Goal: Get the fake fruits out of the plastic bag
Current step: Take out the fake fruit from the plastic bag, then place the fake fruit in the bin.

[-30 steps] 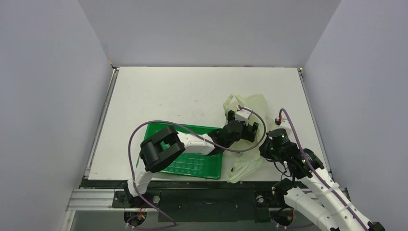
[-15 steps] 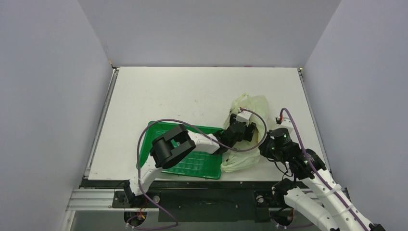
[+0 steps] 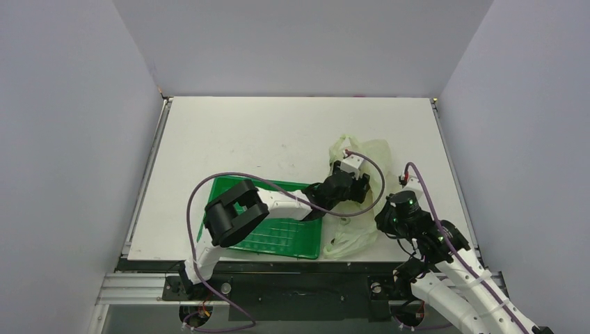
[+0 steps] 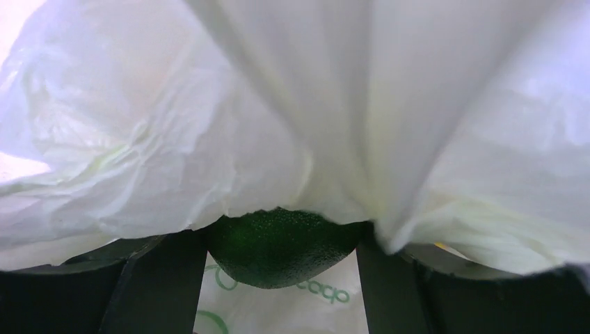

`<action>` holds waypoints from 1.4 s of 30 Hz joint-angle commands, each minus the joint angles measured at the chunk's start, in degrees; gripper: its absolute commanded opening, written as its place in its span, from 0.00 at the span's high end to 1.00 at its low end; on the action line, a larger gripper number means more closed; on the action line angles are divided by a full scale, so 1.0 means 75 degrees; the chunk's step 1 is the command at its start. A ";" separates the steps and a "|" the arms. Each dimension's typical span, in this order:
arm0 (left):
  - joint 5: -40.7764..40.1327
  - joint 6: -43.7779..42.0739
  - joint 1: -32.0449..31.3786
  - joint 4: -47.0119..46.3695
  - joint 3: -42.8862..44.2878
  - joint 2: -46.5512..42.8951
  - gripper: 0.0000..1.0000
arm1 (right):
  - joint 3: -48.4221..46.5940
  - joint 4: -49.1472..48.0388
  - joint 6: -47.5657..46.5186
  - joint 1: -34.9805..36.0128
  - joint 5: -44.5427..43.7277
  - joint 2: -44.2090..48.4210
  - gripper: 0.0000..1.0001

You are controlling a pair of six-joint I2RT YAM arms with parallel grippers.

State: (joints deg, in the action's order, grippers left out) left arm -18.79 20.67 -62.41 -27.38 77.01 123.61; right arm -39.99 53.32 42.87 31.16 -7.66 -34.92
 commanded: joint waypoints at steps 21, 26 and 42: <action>0.3812 0.2641 0.0189 0.1104 -0.3488 -0.4511 1.00 | 0.0006 -0.0009 0.0367 0.0011 -0.0880 0.0279 1.00; 0.3540 0.2886 -0.0050 0.1684 -0.4679 -0.5747 1.00 | -0.0074 -0.0033 0.0341 0.0005 -0.0823 0.0251 1.00; -0.0008 0.3084 -0.0021 0.5230 -0.6674 -1.1087 0.99 | -0.0024 -0.0046 0.0295 0.0006 -0.0694 0.0395 1.00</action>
State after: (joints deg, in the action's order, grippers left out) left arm -10.24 42.00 -63.13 6.15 30.04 43.64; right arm -38.79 54.50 45.23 31.16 -12.56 -32.03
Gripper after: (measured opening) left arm 0.644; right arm 0.005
